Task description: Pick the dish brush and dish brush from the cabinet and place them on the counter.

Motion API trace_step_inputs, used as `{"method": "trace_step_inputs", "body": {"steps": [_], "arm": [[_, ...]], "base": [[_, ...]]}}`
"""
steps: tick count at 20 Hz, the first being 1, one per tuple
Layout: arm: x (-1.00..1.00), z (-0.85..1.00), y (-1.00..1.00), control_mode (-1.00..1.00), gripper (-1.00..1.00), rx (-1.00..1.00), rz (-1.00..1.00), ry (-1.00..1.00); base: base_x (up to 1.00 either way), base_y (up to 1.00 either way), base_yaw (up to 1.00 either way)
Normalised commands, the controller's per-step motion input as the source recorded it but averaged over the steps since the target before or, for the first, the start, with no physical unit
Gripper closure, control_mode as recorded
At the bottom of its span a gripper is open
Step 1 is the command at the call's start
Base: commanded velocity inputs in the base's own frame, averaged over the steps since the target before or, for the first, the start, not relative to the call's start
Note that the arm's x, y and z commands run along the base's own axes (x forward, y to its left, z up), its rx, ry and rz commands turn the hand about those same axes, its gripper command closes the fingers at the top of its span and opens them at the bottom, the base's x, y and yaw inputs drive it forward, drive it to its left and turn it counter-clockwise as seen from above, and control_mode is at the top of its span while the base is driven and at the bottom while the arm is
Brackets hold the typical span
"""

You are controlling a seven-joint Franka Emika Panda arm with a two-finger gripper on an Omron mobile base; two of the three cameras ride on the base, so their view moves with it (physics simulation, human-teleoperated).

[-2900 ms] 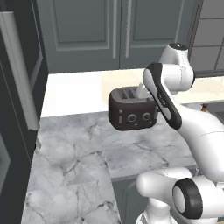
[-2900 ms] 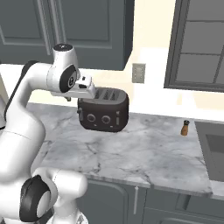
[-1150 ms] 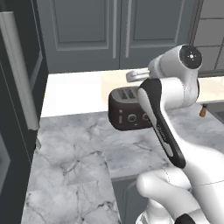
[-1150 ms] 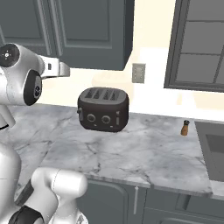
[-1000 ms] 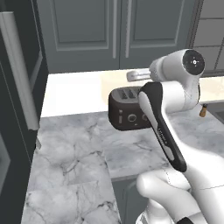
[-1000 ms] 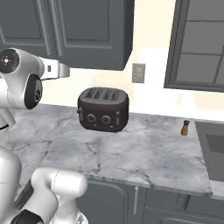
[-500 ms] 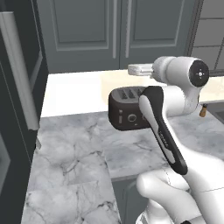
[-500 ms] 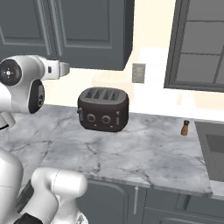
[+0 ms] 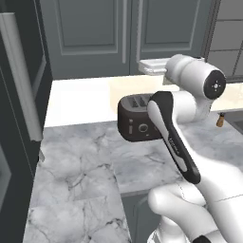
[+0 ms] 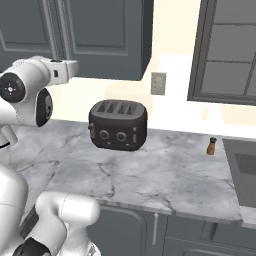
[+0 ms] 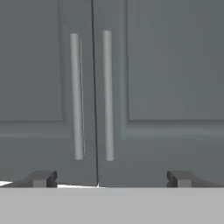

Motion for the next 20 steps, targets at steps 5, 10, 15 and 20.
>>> {"method": "trace_step_inputs", "body": {"steps": [5, 10, 15, 20], "arm": [[0.22, 0.08, -0.01, -1.0, -1.0, 0.0, 0.01, -0.15], [0.13, 0.0, 0.0, -1.0, -1.0, -0.01, 0.03, -0.11], [0.0, 0.0, 0.0, -1.0, -1.0, 0.0, 0.02, -0.03], [0.0, 0.01, 0.0, -1.0, -1.0, 0.0, 0.0, -0.09]], "base": [[0.0, 0.0, 0.0], [0.0, 0.0, 0.0], [0.0, 0.0, 0.0], [0.0, 0.0, 0.0]]}}
